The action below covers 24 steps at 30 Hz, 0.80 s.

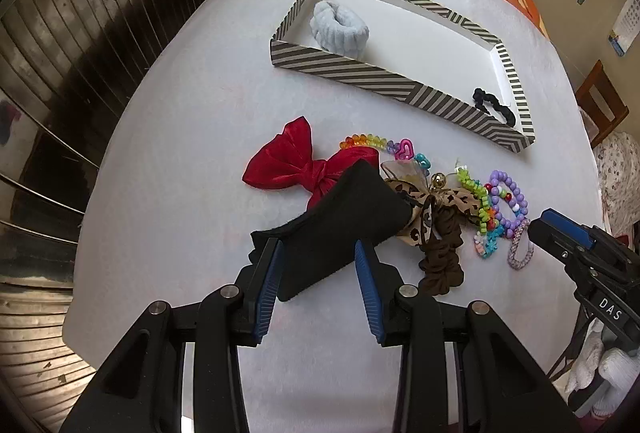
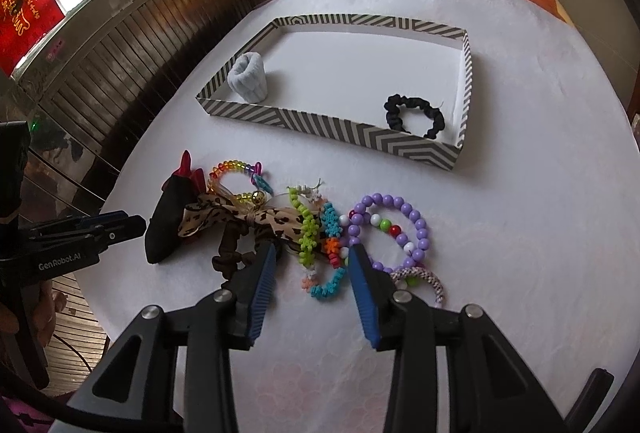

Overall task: Organize jewelry
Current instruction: 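Withdraw both tools from the tray back over the remaining accessories, then grasp the black fabric piece with the left tool while the right tool grasps the green-teal bracelet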

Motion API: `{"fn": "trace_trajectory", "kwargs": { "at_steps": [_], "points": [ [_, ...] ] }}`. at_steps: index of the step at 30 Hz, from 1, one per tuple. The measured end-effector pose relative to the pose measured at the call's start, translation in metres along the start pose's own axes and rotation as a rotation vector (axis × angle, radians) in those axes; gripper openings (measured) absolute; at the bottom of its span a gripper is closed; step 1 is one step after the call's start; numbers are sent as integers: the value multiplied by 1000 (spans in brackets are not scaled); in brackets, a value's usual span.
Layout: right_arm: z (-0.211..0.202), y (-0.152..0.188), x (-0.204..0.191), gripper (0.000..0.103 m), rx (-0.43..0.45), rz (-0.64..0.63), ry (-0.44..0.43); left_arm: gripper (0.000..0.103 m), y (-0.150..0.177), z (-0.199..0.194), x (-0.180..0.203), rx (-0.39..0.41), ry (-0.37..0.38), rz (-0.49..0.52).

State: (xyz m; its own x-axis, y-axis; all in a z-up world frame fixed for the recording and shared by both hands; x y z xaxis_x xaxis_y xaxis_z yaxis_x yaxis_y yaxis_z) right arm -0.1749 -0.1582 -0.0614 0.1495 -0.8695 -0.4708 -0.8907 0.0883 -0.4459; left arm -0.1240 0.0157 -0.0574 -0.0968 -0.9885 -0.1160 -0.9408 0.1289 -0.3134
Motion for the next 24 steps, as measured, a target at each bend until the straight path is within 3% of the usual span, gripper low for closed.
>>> {"fn": "trace_trajectory", "kwargs": {
  "at_steps": [6, 10, 12, 16, 20, 24],
  "points": [
    [3, 0, 1, 43, -3, 8, -3, 18, 2, 4, 1, -19, 24, 9],
    [12, -3, 2, 43, -10, 20, -16, 18, 7, 14, 1, -72, 109, -7],
    [19, -6, 3, 43, -17, 24, -26, 28, 9, 18, 1, -82, 138, -7],
    [38, -14, 4, 43, -40, 11, -37, 36, 6, 22, 2, -75, 176, 7],
    [56, -18, 8, 42, -72, -1, -36, 39, 2, 29, 4, -67, 161, 55],
    [66, -18, 11, 32, -92, 1, -40, 40, -2, 37, 7, -63, 146, 106]
  ]
}}
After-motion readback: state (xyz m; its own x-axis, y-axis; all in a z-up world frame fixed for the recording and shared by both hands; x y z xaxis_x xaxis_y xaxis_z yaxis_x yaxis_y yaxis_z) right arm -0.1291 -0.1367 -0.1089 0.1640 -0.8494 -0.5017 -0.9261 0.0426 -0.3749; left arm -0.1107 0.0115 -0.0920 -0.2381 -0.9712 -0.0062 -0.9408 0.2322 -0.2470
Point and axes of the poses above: each gripper's, at about its wrist camera, not at the fingertips, and z roughly the way its jaws point, x to its right, y to its underside, the point moved 7 cm from there along z, roughly the way its jaws point, and after that the axes turned 15 degrees about -y, right-handed, at the moved point
